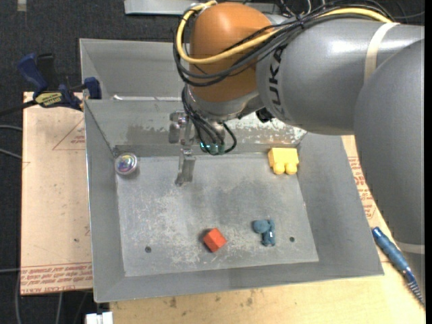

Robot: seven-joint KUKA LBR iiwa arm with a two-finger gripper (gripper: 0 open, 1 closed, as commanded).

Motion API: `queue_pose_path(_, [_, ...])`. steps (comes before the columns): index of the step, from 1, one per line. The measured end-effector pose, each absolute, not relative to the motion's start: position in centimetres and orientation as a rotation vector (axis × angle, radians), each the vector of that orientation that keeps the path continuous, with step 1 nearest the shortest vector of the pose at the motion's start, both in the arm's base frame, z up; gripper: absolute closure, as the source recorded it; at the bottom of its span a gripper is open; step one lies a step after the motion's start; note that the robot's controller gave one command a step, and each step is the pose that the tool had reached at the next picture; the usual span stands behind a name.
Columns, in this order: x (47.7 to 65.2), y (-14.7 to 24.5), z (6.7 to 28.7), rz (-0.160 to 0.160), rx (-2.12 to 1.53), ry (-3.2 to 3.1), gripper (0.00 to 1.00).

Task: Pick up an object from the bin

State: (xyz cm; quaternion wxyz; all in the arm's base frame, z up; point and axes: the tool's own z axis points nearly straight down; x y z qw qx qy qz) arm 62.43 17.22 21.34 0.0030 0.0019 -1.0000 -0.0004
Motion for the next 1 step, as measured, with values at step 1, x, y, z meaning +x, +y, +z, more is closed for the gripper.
queue_pose_path(1, [54.17,11.19,16.63,0.004,0.021,-3.130,0.00])
